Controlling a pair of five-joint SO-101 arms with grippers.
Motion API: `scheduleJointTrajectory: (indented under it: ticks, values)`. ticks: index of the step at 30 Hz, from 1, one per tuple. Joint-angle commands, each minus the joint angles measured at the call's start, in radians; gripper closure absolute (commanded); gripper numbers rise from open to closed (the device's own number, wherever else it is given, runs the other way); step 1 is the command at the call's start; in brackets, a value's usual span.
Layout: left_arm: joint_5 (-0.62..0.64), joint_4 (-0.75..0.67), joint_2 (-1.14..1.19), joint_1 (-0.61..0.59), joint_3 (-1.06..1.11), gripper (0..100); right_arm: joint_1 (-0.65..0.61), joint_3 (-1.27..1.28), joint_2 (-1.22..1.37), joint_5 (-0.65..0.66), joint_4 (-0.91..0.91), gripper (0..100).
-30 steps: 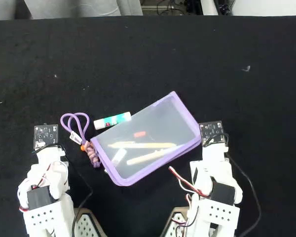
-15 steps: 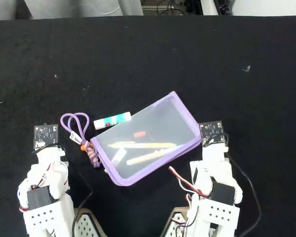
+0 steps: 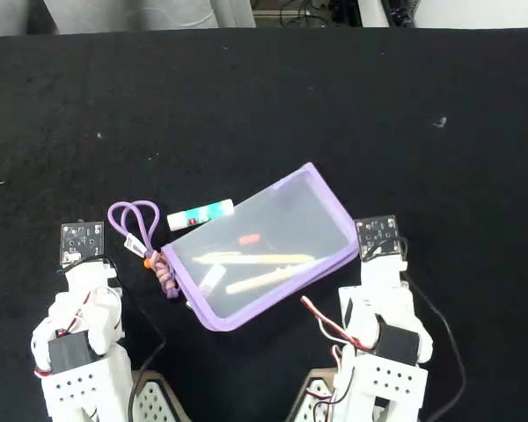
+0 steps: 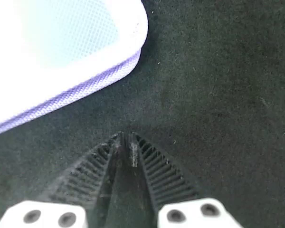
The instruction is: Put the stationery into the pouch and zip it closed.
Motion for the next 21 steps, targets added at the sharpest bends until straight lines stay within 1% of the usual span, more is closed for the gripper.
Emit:
scheduleJointTrajectory:
  ticks: [1, 7, 12, 21]
  values:
    - [0.002, -0.02, -0.006, 0.007, 0.027, 97, 0.009, 0.001, -0.012, 0.006, 0.008, 97.6]
    - [0.002, -0.02, -0.006, 0.007, 0.027, 97, 0.008, 0.001, -0.012, 0.006, 0.008, 97.4]
    - [0.002, -0.02, -0.006, 0.005, 0.027, 97, -0.029, 0.001, -0.012, 0.006, 0.008, 97.3]
    - [0.002, -0.02, -0.006, 0.005, 0.027, 97, -0.031, 0.001, -0.012, 0.006, 0.008, 97.6]
